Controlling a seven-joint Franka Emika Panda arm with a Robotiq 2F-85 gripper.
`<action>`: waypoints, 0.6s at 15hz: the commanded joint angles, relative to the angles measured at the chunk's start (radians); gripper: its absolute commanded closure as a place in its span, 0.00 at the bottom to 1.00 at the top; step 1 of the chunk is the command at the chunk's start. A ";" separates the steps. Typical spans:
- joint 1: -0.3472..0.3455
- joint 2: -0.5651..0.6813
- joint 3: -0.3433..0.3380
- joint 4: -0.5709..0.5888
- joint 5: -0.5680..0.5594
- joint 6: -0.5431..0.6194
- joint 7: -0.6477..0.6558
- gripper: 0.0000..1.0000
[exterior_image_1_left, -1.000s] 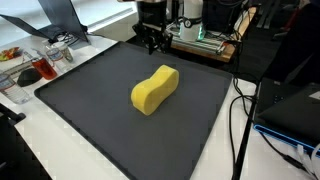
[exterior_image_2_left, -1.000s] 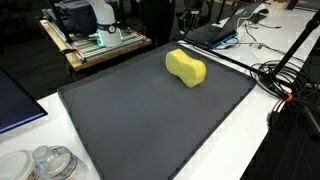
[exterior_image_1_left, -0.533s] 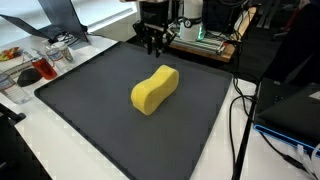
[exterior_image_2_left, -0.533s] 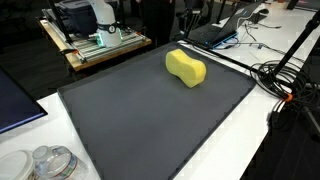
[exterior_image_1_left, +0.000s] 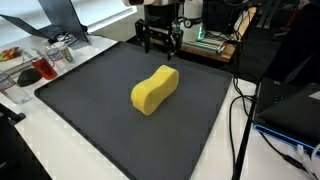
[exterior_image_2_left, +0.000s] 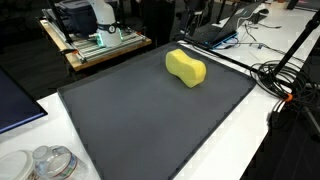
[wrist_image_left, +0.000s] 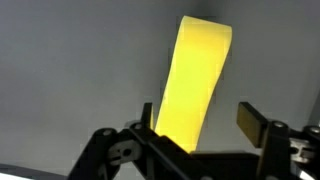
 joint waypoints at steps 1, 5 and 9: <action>0.001 -0.021 0.021 -0.005 -0.011 -0.027 -0.009 0.00; 0.046 -0.037 0.053 0.009 -0.103 -0.094 0.009 0.00; 0.103 -0.023 0.090 0.058 -0.223 -0.174 0.043 0.00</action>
